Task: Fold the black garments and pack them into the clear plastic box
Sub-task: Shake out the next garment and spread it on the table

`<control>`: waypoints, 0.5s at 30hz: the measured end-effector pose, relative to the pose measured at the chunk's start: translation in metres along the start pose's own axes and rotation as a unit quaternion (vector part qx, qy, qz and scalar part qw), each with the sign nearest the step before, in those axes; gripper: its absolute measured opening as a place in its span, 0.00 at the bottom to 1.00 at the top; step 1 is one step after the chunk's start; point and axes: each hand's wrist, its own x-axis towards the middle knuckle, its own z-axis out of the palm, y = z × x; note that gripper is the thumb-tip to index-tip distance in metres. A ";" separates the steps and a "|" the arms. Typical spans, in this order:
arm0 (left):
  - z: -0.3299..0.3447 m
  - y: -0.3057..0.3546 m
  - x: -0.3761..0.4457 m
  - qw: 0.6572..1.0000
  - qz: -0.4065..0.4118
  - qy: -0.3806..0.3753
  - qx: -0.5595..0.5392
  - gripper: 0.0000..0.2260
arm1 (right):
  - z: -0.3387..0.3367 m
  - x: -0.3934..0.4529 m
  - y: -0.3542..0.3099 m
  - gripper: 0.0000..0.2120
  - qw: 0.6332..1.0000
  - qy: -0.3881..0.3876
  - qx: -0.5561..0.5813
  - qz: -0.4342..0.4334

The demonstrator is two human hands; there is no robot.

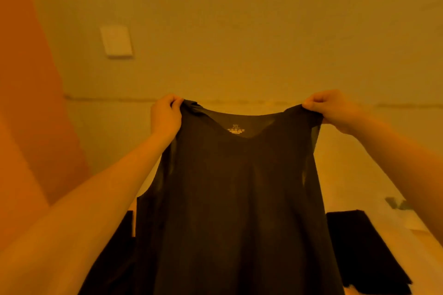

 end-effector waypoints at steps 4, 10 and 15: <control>0.090 -0.103 -0.012 0.995 -0.054 -0.053 0.057 0.10 | 0.087 0.066 0.100 0.06 0.996 -0.006 -0.087 0.019; 0.142 -0.194 -0.047 0.937 -0.101 -0.221 0.249 0.13 | 0.177 0.086 0.196 0.15 0.962 -0.058 -0.261 0.052; 0.093 -0.145 -0.144 0.900 0.086 -0.346 0.249 0.16 | 0.204 -0.004 0.182 0.19 0.959 -0.105 -0.263 0.013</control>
